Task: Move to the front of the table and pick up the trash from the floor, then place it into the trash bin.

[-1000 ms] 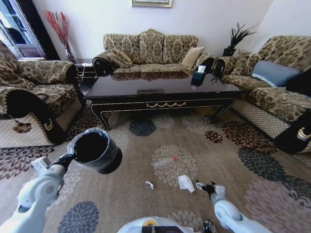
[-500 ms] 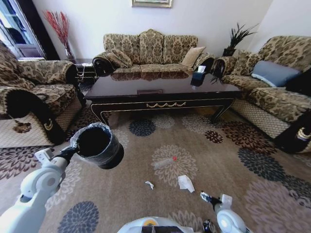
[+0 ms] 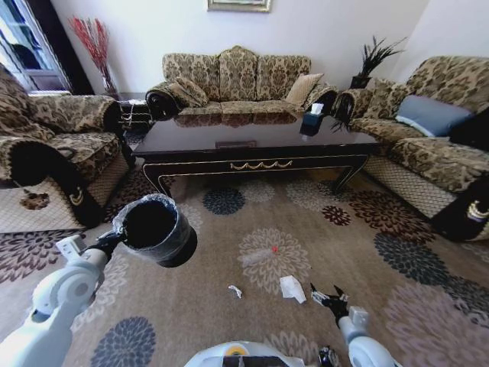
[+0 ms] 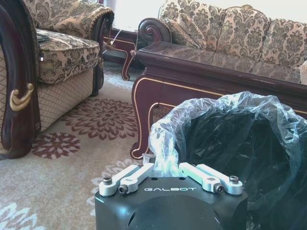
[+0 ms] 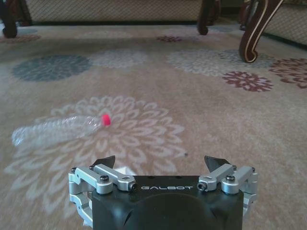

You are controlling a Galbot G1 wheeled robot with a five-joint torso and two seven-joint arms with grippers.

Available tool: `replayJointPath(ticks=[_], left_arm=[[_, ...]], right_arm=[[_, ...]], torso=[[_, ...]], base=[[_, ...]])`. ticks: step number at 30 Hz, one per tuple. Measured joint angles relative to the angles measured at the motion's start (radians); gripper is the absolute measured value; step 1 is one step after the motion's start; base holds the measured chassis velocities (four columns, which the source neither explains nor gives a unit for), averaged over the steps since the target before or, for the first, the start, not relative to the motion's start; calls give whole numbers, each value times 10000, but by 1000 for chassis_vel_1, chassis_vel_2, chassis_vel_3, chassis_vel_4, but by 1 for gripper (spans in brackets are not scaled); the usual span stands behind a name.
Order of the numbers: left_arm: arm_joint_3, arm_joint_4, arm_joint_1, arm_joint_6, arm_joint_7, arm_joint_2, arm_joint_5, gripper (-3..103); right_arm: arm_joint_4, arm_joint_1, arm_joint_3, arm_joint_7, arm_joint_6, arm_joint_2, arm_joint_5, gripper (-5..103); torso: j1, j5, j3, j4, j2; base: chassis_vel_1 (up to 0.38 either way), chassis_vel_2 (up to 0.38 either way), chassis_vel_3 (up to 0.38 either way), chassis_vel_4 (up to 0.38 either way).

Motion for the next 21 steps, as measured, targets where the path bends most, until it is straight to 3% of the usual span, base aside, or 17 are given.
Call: replayJointPath(ticks=[21], left_arm=[[-78,-192,142,8,-16,0,29,4]], right_arm=[[-513,-365,-529,-155,290,383,-1190,100]], torso=[[-1,0,-1,-1,3]], base=[[146,-140,-143,140]])
